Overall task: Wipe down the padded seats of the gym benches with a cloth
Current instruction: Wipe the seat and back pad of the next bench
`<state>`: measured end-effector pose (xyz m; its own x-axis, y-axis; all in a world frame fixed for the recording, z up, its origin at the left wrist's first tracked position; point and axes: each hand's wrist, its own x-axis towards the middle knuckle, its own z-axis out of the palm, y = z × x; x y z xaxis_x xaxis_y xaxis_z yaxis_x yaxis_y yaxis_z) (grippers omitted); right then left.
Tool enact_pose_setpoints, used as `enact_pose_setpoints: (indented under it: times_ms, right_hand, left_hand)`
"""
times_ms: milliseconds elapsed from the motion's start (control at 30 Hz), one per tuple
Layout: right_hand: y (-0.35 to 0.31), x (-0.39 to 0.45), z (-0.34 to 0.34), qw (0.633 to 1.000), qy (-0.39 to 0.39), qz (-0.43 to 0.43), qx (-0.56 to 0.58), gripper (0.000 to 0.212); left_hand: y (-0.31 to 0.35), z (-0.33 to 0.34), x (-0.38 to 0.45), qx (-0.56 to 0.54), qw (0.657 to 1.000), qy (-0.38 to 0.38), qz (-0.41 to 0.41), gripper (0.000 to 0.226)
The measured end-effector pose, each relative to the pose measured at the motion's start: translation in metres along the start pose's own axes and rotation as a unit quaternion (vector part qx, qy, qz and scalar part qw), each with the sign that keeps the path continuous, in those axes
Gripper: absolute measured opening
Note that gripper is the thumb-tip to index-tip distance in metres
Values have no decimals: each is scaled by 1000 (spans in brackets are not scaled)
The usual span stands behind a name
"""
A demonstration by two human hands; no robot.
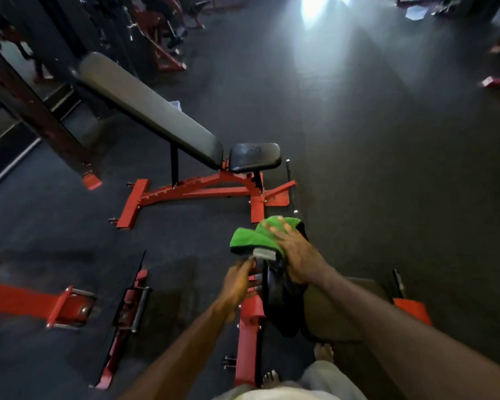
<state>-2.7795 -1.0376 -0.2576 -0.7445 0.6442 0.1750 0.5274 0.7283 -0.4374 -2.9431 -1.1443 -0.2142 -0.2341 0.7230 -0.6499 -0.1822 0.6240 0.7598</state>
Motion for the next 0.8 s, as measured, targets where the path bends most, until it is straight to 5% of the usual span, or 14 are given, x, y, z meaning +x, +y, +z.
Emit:
enact_pose_setpoints:
  times_ms: [133, 300, 467, 533, 600, 633, 733, 800]
  right_hand:
    - [-7, 33, 11, 936, 75, 312, 145, 71]
    - [4, -14, 2, 996, 38, 39, 72, 80]
    - [12, 2, 28, 934, 19, 274, 231, 74]
    - [-5, -8, 18, 931, -9, 270, 247, 54]
    - [-12, -29, 4, 918, 61, 315, 234, 23]
    - [-4, -39, 6, 904, 80, 353, 226, 22]
    - [6, -79, 11, 774, 77, 460, 428, 29]
    - [14, -106, 16, 708, 132, 536, 441, 36]
  left_hand:
    - [3, 1, 1, 7, 1000, 9, 17, 21]
    - [14, 5, 4, 0, 999, 34, 25, 25]
    - [15, 30, 17, 160, 980, 59, 100, 13]
    - [14, 40, 20, 257, 952, 87, 139, 27]
    - [21, 52, 18, 301, 929, 92, 195, 39]
    - [24, 57, 19, 333, 910, 101, 227, 46]
    - [32, 72, 26, 416, 842, 115, 323, 57]
    - [32, 86, 30, 436, 805, 88, 392, 50]
